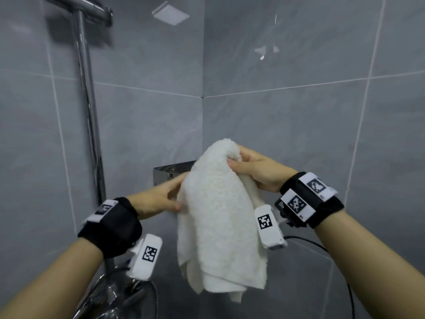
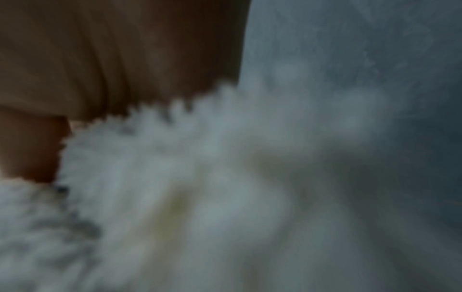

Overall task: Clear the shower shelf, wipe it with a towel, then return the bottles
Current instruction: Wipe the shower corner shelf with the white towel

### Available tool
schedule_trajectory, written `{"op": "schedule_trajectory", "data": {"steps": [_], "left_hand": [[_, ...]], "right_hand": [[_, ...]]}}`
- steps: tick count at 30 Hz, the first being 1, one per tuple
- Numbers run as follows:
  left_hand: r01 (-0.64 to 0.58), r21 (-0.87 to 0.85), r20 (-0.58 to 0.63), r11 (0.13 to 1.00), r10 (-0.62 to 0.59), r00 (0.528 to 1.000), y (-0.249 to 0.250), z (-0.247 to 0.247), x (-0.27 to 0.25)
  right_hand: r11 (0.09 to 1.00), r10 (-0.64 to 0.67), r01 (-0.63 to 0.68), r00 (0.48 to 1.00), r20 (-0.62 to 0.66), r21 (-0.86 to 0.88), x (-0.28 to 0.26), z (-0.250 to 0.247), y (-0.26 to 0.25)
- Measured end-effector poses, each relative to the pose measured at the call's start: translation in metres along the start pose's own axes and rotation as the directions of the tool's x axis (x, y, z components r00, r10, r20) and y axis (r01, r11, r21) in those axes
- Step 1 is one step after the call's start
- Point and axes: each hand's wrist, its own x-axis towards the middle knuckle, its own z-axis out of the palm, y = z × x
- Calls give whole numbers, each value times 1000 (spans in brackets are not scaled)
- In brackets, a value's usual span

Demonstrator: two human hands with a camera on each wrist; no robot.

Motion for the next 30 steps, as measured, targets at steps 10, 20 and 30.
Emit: {"op": "schedule_trajectory", "data": {"steps": [10,20,30], "left_hand": [[-13,-41,-352,999,-2,936,-46,46,32],[-29,-125,-475,992,-35,879,-60,42,31],[287,-158,-610,945,-322,724,-125,47,53]], "right_hand": [[968,168,-210,948,-270,-135,-18,-33,53],[772,339,-64,883,-324,632,-71,-12,155],[591,579,177,587,-566,787,-20,2,178]]}}
